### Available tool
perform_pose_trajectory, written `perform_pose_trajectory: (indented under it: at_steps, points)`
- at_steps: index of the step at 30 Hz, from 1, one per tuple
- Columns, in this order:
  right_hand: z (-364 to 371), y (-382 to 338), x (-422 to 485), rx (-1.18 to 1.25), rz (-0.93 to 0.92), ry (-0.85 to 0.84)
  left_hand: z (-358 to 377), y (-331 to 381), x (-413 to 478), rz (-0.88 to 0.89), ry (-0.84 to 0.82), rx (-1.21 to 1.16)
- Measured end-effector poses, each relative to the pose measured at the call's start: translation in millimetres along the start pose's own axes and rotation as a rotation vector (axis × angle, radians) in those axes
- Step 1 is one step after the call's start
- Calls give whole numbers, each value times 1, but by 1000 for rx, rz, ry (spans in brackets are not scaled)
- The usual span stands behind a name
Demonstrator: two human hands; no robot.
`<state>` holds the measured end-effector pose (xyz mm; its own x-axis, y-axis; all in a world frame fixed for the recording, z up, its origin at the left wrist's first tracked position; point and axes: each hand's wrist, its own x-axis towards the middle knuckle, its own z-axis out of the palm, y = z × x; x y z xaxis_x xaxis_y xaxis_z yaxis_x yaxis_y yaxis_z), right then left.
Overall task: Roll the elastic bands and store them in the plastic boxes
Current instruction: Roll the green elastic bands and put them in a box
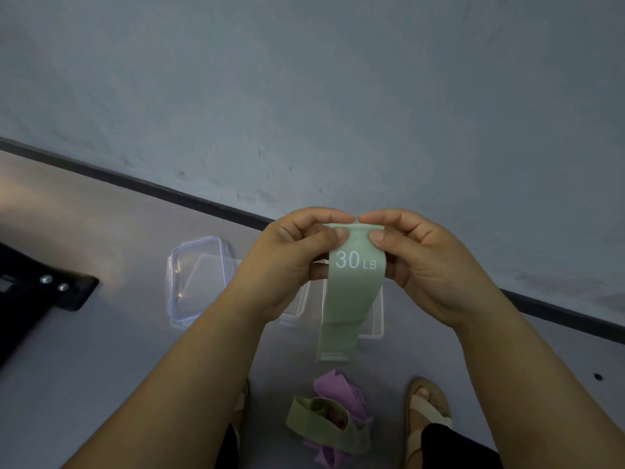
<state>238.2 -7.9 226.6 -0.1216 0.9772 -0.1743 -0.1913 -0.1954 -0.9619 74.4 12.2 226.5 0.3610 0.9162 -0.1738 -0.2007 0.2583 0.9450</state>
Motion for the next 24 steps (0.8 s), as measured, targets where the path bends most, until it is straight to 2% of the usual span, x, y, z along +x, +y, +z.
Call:
perform_pose_trajectory:
  at_steps: [5,12,18,21,24]
  points:
    - [2,3,-1,-352,-213,66,-4,-3,1,3,-31,64]
    - [3,10,-3,-609,-453,118,-3,-3,1,4,16,188]
    - [0,13,1,-760,-606,135,-2,-3,2,-2,32,191]
    - [0,13,1,-755,-602,128,-3,-2,2,-13,5,208]
    - [0,14,0,-593,-460,106,-3,-2,3,-13,36,214]
